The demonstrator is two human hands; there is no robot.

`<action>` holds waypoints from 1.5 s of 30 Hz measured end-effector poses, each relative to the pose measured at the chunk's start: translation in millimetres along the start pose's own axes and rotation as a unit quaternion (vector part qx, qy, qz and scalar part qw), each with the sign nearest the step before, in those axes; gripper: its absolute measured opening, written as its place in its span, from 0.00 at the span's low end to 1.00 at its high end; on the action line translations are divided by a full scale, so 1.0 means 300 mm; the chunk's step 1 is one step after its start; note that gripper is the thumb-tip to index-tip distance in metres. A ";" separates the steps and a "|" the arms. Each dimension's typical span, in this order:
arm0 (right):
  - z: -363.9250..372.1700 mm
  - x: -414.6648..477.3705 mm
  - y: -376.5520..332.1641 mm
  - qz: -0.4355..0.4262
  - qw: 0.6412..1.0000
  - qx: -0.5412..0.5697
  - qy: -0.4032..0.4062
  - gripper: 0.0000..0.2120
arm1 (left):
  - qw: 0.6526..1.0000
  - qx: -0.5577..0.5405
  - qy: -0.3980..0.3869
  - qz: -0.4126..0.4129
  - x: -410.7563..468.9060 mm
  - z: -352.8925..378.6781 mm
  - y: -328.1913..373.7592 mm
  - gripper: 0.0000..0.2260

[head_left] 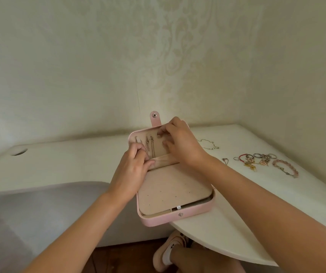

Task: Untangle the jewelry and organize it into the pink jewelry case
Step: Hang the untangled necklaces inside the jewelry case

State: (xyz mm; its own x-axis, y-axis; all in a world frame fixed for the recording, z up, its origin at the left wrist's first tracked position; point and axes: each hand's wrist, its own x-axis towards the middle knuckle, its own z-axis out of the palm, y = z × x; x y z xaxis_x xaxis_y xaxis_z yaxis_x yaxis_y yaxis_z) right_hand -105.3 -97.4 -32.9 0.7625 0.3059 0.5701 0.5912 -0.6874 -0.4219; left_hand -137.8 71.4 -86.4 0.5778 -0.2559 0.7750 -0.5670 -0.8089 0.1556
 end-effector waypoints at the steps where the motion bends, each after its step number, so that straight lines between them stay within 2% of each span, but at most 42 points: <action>1: -0.009 0.003 0.009 -0.010 1.000 0.002 -0.016 0.17 | 1.000 -0.005 -0.002 -0.003 0.001 0.001 -0.001 0.09; 5: -0.128 0.001 0.043 0.002 0.991 0.085 -0.103 0.17 | 0.999 -0.032 0.002 -0.024 -0.005 0.015 -0.017 0.08; 7: -0.222 -0.006 0.092 0.046 0.988 0.124 -0.084 0.12 | 0.999 -0.045 0.008 -0.026 -0.008 0.022 -0.026 0.08; 8: -0.266 -0.012 0.138 0.072 0.989 0.107 -0.066 0.09 | 0.999 -0.047 0.010 -0.025 -0.008 0.025 -0.029 0.08; 10: -0.331 -0.031 0.244 0.122 0.990 0.000 -0.066 0.07 | 0.998 -0.048 0.012 -0.023 -0.008 0.026 -0.031 0.08; 13: -0.357 -0.076 0.370 0.190 0.957 -0.110 -0.192 0.07 | 0.999 -0.043 0.012 -0.013 -0.009 0.023 -0.028 0.08; 16: -0.338 -0.101 0.414 0.225 0.924 -0.108 -0.291 0.05 | 0.999 -0.037 0.013 -0.011 -0.013 0.022 -0.031 0.08; 22: -0.305 -0.108 0.457 0.230 0.937 -0.070 -0.252 0.03 | 0.999 -0.047 0.000 -0.018 -0.016 0.012 -0.058 0.08; 26: -0.308 -0.101 0.483 0.263 0.936 -0.079 -0.222 0.04 | 0.989 -0.099 0.022 -0.103 -0.047 0.006 -0.114 0.07; 28: -0.311 -0.098 0.512 0.261 0.937 -0.112 -0.204 0.05 | 0.984 -0.107 0.030 -0.141 -0.064 0.000 -0.134 0.05; 32: -0.306 -0.113 0.559 0.249 0.944 -0.162 -0.146 0.06 | 0.982 -0.117 0.011 -0.150 -0.052 -0.026 -0.156 0.05; 36: -0.292 -0.142 0.481 0.219 0.968 -0.070 -0.104 0.07 | 0.984 -0.122 -0.046 -0.121 -0.013 -0.041 -0.177 0.06; 39: -0.294 -0.173 0.369 0.173 0.970 -0.015 -0.171 0.09 | 0.982 -0.124 -0.074 -0.125 0.009 -0.033 -0.189 0.09; 45: -0.286 -0.263 0.195 0.118 0.934 0.067 -0.331 0.06 | 0.970 -0.103 -0.170 -0.144 0.037 -0.024 -0.179 0.08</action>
State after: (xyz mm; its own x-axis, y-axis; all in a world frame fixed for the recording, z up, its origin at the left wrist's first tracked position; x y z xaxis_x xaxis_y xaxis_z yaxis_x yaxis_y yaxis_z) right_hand -153.6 -218.1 -42.1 0.8449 0.5270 -0.0916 0.3798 -0.7116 -0.5911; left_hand -105.3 115.8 -81.6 0.8693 -0.2235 0.4408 -0.4389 -0.7591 0.4807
